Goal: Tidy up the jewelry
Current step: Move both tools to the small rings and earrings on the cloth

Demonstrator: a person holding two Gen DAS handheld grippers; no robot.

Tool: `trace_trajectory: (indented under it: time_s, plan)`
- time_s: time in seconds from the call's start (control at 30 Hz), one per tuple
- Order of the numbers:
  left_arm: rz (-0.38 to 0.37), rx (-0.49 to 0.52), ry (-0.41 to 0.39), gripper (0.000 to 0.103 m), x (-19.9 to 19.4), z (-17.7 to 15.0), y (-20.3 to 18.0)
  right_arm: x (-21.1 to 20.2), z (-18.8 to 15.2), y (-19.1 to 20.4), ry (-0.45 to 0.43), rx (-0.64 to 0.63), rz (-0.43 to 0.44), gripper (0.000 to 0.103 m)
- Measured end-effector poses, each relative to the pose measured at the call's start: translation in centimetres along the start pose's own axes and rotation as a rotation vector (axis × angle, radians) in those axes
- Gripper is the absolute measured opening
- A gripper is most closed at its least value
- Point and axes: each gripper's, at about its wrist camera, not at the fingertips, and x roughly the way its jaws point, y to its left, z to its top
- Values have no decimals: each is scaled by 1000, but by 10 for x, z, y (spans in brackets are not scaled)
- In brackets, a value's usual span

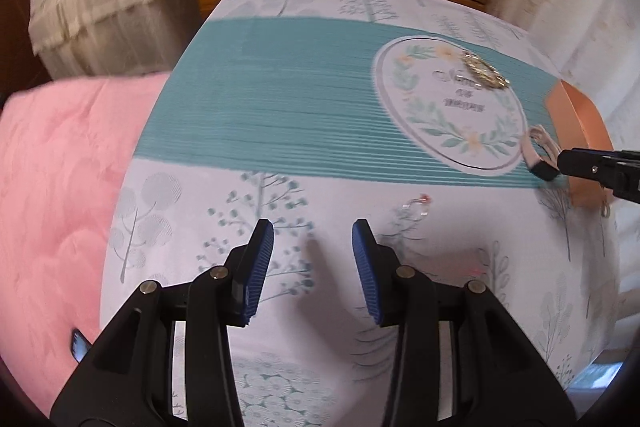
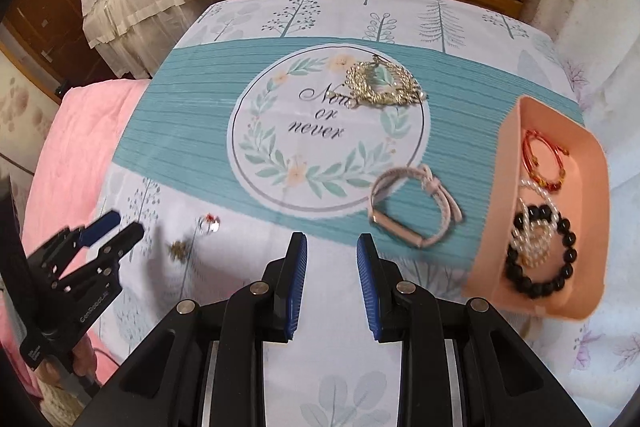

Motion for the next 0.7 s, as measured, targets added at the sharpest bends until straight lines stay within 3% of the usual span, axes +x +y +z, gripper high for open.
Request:
trace_trajectory:
  time_s: [0.17,0.3,0.47,0.7]
  plan:
    - [-65,-106,59,38,16,-1,31,23,20,9,51,0,23,26]
    - [-120,-120,84,38,21,-2,35,35,24,27,77,-31,76,26]
    - [-222,-89,93,38,18,-3,25,52,22,61,139,-87,187,26]
    - [-235,21,96,38,12,-13,3,76,23,97,162,-137,216,26]
